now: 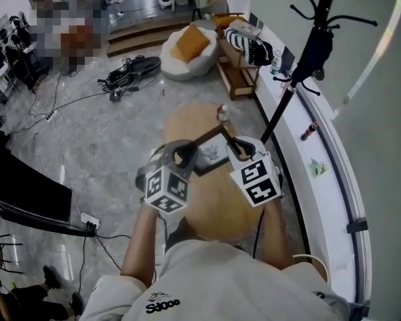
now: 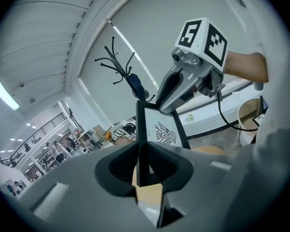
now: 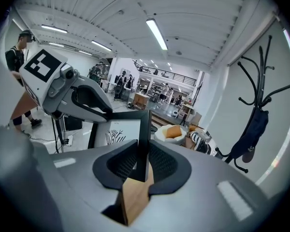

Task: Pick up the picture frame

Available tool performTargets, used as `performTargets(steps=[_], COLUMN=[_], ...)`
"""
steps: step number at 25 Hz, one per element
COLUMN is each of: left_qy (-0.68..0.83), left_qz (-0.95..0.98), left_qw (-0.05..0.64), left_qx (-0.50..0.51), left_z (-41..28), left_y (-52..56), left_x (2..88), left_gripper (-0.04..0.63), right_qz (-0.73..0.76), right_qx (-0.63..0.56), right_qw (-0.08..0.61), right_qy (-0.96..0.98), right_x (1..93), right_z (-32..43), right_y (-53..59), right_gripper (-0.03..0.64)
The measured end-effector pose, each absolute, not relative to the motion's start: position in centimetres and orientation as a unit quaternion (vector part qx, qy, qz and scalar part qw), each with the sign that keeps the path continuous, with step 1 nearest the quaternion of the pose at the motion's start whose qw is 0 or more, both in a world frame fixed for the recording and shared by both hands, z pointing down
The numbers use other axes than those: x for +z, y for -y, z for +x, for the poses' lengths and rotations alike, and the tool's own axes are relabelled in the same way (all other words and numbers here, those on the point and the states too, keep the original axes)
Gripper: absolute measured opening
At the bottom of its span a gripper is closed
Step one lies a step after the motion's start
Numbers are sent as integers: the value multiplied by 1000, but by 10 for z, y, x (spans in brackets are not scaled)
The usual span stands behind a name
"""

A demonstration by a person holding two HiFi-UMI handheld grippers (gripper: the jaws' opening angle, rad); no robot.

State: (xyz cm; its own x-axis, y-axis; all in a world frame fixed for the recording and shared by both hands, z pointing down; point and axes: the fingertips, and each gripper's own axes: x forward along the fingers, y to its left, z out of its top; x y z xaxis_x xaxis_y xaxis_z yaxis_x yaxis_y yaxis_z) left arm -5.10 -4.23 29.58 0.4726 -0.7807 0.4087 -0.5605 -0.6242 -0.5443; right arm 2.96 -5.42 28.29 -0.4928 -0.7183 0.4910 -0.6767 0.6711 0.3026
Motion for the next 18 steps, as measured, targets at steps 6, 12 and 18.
performTargets(steps=[6,12,18], left_qy=[-406,-417,-420], left_qz=[-835,-830,-827], left_qw=[181,194,195], left_qx=[-325,-316,-318], left_z=[-57,-59,-62], left_y=[23,11,7], left_x=[284,269,269], left_gripper=[78,78,78], right_qz=[399,396,390], right_qx=[-41,-56,-56], right_qw=[293,287,286], right_qy=[868,870,873], right_x=[272,258,258], right_z=[24,22,19], right_y=[36,25,23], right_gripper=[77,77,77])
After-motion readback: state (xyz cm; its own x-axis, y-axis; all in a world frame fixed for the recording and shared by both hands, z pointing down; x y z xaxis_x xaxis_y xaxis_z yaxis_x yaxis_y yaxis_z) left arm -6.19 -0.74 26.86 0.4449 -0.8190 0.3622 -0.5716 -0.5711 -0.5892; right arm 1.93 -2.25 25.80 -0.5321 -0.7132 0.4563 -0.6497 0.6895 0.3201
